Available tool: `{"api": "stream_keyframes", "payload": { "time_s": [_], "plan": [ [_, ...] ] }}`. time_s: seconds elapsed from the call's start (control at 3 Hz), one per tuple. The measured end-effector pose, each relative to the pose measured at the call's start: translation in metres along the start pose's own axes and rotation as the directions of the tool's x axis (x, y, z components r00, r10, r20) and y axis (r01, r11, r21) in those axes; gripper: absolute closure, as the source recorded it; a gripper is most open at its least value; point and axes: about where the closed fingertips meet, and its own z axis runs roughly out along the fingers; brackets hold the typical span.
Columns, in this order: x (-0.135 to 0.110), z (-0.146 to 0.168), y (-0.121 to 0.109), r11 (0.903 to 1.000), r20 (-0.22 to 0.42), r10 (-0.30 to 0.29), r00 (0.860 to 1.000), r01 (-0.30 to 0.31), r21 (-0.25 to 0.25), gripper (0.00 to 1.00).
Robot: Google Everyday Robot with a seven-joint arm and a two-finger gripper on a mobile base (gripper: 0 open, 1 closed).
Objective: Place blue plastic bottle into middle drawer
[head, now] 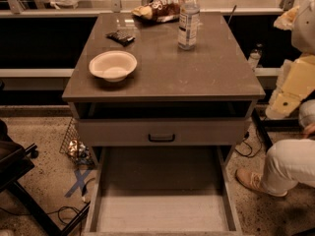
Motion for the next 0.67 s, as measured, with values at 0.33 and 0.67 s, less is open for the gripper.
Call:
{"api": "stream_keyframes", "payload": {
  "time_s": [0.33, 0.67],
  "plan": [
    [0.005, 0.013, -0.043, 0.9882, 0.119, 0.099, 0.988, -0.111, 0.105, 0.00],
    [0.008, 0.030, -0.090, 0.9593, 0.286, 0.174, 0.942, -0.228, 0.166, 0.00]
  ]
}}
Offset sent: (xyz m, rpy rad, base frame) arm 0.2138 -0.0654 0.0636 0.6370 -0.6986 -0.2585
